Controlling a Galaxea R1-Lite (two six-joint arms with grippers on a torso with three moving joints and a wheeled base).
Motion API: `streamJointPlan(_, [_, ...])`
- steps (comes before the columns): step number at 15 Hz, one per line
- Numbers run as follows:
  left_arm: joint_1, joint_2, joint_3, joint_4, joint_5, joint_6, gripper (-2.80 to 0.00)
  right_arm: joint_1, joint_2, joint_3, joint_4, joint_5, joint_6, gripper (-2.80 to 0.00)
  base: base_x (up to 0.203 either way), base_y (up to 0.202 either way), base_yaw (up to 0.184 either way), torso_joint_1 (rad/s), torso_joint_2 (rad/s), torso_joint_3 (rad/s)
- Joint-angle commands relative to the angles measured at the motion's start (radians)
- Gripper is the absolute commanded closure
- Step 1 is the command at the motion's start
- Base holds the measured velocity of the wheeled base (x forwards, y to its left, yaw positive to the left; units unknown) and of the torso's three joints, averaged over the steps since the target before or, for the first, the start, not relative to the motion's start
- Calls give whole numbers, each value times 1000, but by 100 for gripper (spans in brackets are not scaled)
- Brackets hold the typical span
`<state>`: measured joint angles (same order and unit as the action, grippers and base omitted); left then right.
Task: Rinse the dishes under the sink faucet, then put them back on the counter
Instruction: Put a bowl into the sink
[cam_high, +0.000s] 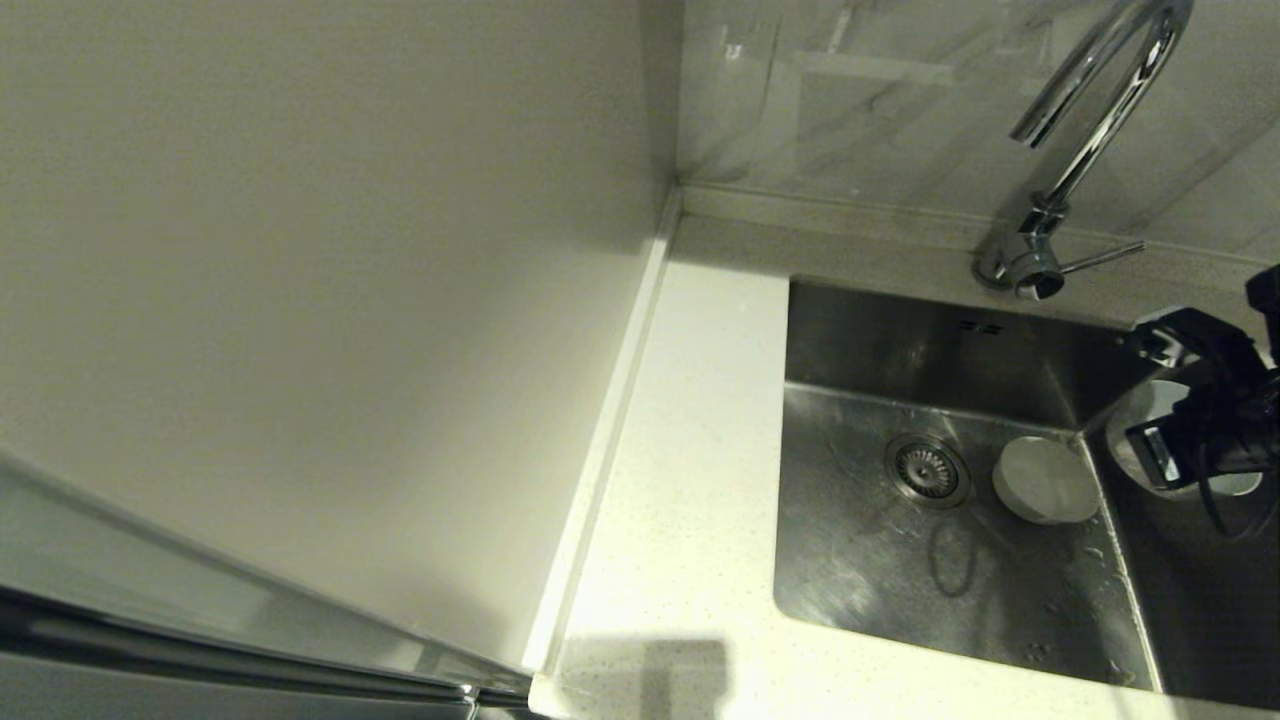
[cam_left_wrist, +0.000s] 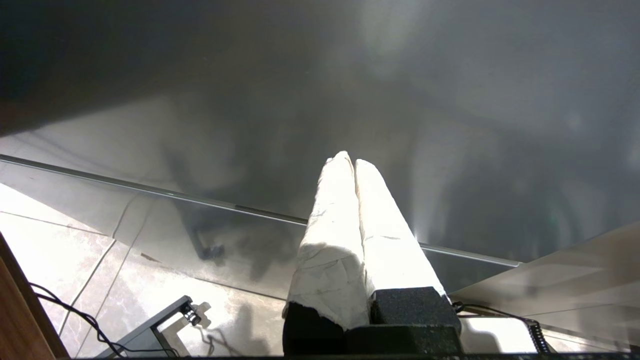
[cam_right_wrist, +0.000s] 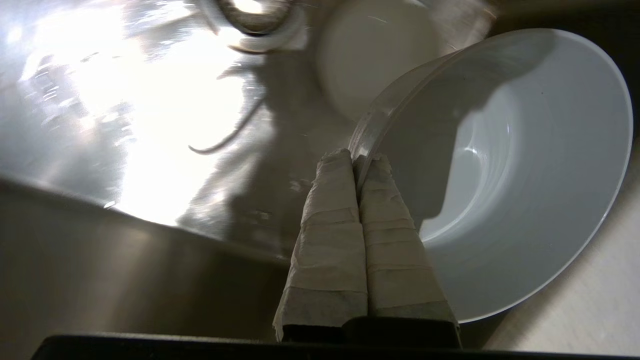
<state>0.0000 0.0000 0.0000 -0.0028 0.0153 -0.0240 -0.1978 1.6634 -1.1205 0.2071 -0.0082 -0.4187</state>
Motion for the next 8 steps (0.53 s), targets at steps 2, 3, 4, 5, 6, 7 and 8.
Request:
streamJointPlan(2, [0, -3, 0, 0, 0, -1, 0, 170, 30, 21, 0, -66, -9, 0, 0, 0, 0, 0, 0, 0])
streamJointPlan(3, [-1, -3, 0, 0, 0, -1, 0, 222, 49, 31, -1, -88, -10, 0, 0, 0, 0, 0, 0, 0])
streamJointPlan(4, [0, -3, 0, 0, 0, -1, 0, 272, 75, 38, -1, -102, -11, 0, 0, 0, 0, 0, 0, 0])
streamJointPlan(5, [0, -3, 0, 0, 1, -1, 0, 312, 105, 39, -1, -114, -13, 0, 0, 0, 0, 0, 0, 0])
streamJointPlan(6, [-1, -3, 0, 0, 0, -1, 0, 349, 139, 36, -4, -128, -13, 0, 0, 0, 0, 0, 0, 0])
streamJointPlan(7, [0, -3, 0, 0, 0, -1, 0, 373, 173, 33, -13, -138, -14, 0, 0, 0, 0, 0, 0, 0])
streamJointPlan(8, [0, -3, 0, 0, 0, -1, 0, 386, 204, 28, -27, -142, -14, 0, 0, 0, 0, 0, 0, 0])
